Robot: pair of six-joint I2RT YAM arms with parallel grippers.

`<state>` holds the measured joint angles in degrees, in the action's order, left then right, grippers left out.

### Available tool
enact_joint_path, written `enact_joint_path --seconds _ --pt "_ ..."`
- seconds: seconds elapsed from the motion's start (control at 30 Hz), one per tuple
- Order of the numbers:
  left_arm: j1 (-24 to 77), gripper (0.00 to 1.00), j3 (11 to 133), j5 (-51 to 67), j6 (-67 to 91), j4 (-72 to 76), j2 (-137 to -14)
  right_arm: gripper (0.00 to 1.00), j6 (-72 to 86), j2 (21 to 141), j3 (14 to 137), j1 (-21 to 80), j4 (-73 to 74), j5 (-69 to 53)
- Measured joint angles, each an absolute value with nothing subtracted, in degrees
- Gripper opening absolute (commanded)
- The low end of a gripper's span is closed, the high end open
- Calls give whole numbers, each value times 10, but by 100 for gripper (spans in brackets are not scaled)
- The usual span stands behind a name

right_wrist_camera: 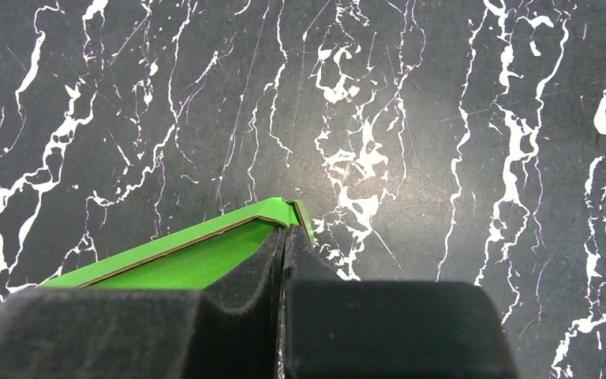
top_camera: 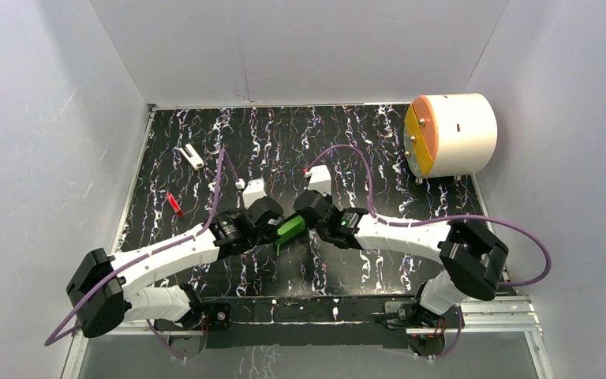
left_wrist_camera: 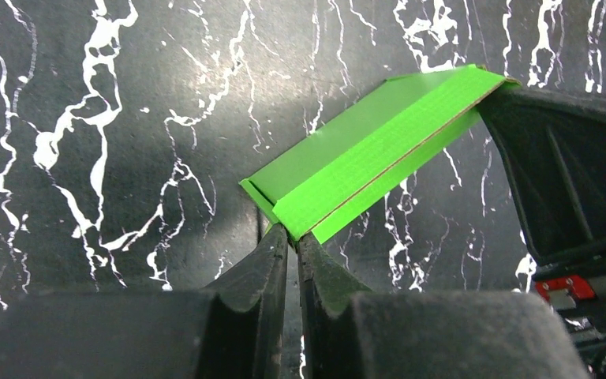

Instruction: Fold the paper box

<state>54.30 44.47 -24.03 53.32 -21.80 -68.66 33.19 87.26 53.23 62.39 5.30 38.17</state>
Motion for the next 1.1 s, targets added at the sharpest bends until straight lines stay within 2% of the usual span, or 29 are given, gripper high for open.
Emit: enact_joint_path --seconds 0.2,0.43,0.6,1.1 --pt "546 9 435 -226 535 -212 -673 0 319 868 527 624 48 379" --pt "546 4 435 -232 541 -216 -674 0 315 867 533 621 59 366" --pt "545 0 437 -248 540 -214 -682 0 331 867 553 595 93 314" --pt "524 0 447 -276 506 -192 -711 0 368 843 569 501 141 132"
